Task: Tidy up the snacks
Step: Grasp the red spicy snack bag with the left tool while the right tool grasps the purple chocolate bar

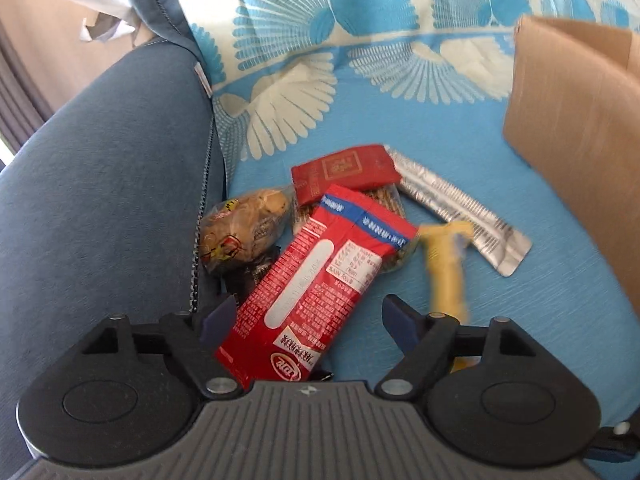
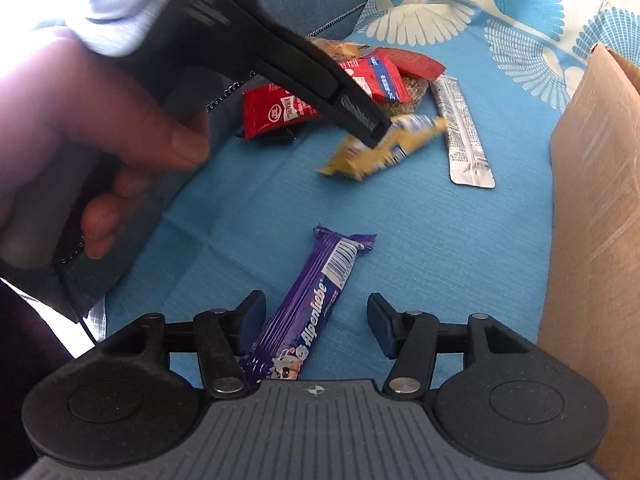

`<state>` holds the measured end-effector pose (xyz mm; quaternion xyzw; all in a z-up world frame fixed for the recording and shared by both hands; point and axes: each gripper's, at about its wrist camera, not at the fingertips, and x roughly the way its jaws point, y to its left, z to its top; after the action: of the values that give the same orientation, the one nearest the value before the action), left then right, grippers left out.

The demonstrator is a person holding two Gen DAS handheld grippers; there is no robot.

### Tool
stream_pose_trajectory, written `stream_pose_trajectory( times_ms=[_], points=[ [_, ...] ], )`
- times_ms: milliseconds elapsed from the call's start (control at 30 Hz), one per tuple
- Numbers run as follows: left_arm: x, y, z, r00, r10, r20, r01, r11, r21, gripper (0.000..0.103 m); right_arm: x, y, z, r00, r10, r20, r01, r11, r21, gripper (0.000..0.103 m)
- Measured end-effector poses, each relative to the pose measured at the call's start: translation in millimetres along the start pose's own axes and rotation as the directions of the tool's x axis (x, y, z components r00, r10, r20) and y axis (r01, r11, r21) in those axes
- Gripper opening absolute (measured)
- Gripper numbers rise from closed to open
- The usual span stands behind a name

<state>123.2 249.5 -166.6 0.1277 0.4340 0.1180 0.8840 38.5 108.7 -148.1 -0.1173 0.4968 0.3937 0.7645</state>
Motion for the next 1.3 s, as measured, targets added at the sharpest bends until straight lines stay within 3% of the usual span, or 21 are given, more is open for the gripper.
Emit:
stream_pose_trajectory(
  times_ms=[100,167,200,333,467,567,700,800,900,967,1067,1100,1133,1233,1300],
  points=[
    [10,-4,3,1.0,0.018,-0.014,-0.018,1.0,0.015,0.084,0,1,-2,1.0,-0.007,0.002,0.007,1.0,-0.011,0.058],
    [13,-1,5,1.0,0.019,-0.021,-0.019,1.0,-0.009,0.071,0,1,-3,1.0,-0.017,0.004,0.017,0.999,-0.029,0.058],
    [14,2,6,0.999,0.029,-0.034,-0.03,0.999,-0.024,0.056,0,2,-4,1.0,-0.024,0.006,0.024,0.999,-0.037,0.058],
    [1,21,6,1.0,0.016,-0.022,-0.019,0.992,-0.127,0.022,1,-1,-3,1.0,-0.028,0.01,0.028,0.999,-0.041,0.057],
    [-23,35,1,0.999,-0.046,0.012,0.048,0.972,-0.23,0.01,-1,-3,-4,0.999,-0.033,0.024,0.035,0.998,-0.05,0.038],
    [-42,40,-4,0.995,-0.094,0.043,0.102,0.954,-0.281,0.01,-4,-4,-4,0.999,-0.041,0.033,0.043,0.998,-0.042,0.024],
    [-60,40,-11,0.981,-0.184,0.053,0.191,0.915,-0.355,0.01,-11,-7,-7,0.998,-0.048,0.052,0.049,0.998,-0.027,0.022],
    [-61,42,-21,0.94,-0.34,0.03,0.318,0.839,-0.442,0.01,-16,-11,-6,0.996,-0.057,0.072,0.058,0.998,-0.016,0.022],
    [-44,42,-30,0.901,-0.428,-0.075,0.336,0.797,-0.502,0.01,-19,-16,-8,0.996,-0.064,0.07,0.064,0.998,0.007,0.022],
    [-37,43,-36,0.897,-0.42,-0.137,0.294,0.798,-0.526,0.012,-20,-19,-9,0.996,-0.067,0.056,0.066,0.997,0.027,0.022],
    [-37,47,-38,0.915,-0.375,-0.151,0.24,0.805,-0.542,0.031,-20,-23,-9,0.997,-0.062,0.042,0.06,0.997,0.048,0.023],
    [-38,48,-38,0.921,-0.362,-0.147,0.231,0.807,-0.544,0.043,-20,-24,-10,0.997,-0.063,0.04,0.061,0.997,0.048,0.024],
    [-39,47,-37,0.923,-0.356,-0.142,0.228,0.808,-0.543,0.048,-19,-24,-10,0.997,-0.066,0.036,0.065,0.997,0.046,0.025],
    [-40,42,-32,0.931,-0.334,-0.145,0.215,0.826,-0.521,0.05,-16,-26,-12,0.997,-0.069,0.023,0.068,0.997,0.046,0.029],
    [-35,38,-29,0.928,-0.337,-0.16,0.216,0.836,-0.504,0.058,-14,-26,-12,0.997,-0.07,0.013,0.07,0.996,0.047,0.033]
  ],
)
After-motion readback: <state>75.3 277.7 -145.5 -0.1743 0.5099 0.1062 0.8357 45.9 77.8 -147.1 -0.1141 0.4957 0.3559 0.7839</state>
